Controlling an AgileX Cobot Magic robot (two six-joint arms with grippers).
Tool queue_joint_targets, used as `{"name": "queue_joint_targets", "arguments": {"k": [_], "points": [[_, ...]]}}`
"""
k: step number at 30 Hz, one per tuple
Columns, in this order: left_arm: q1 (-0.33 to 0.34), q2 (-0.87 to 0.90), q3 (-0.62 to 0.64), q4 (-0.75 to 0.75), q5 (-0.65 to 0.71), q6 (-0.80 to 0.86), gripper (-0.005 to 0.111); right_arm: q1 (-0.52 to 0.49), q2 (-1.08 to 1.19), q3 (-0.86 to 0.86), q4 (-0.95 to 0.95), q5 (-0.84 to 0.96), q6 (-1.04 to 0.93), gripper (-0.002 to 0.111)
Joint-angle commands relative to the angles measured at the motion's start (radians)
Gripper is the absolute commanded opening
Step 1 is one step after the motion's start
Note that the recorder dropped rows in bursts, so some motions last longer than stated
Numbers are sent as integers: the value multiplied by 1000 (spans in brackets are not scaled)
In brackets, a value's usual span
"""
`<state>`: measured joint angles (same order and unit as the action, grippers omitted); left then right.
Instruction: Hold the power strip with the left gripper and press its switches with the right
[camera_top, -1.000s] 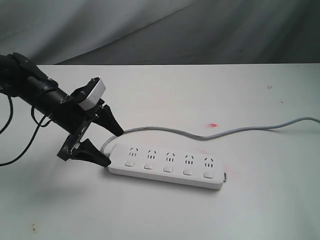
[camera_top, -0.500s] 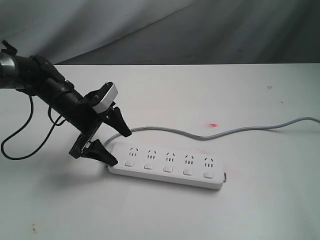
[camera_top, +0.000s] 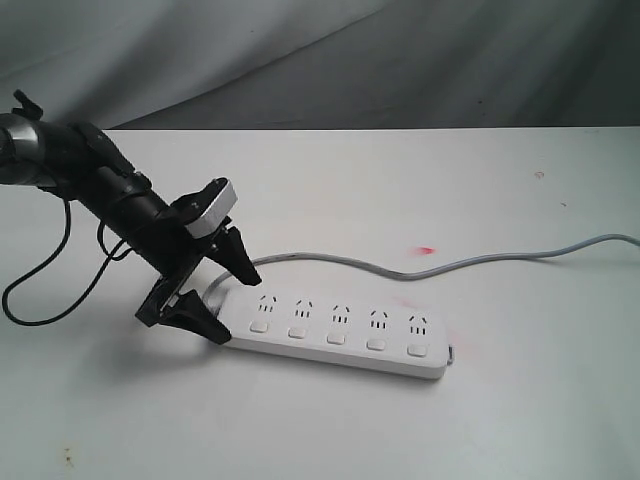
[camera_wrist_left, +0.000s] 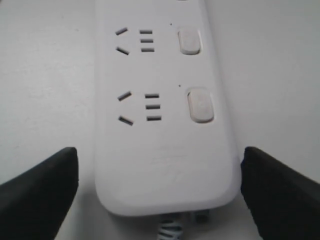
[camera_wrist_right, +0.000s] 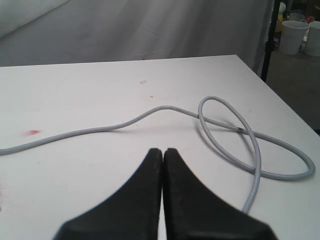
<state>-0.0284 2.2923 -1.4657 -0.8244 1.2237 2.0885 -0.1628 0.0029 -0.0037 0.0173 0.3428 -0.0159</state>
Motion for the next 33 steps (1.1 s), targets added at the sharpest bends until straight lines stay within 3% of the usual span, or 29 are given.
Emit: {"name": "queue_joint_targets", "arguments": {"k": [1,9,20,33], "points": [[-6,9,-6,-2,-3,5,81,4,-3,4,1,-3,2,0],[-6,15,-6,-2,-3,5,80,4,-3,4,1,-3,2,0],[-6,15,-6,-2,-3,5,46,4,-3,4,1,-3,2,0],[13,15,-6,-2,-3,5,45,4,-3,4,1,-3,2,0]]}}
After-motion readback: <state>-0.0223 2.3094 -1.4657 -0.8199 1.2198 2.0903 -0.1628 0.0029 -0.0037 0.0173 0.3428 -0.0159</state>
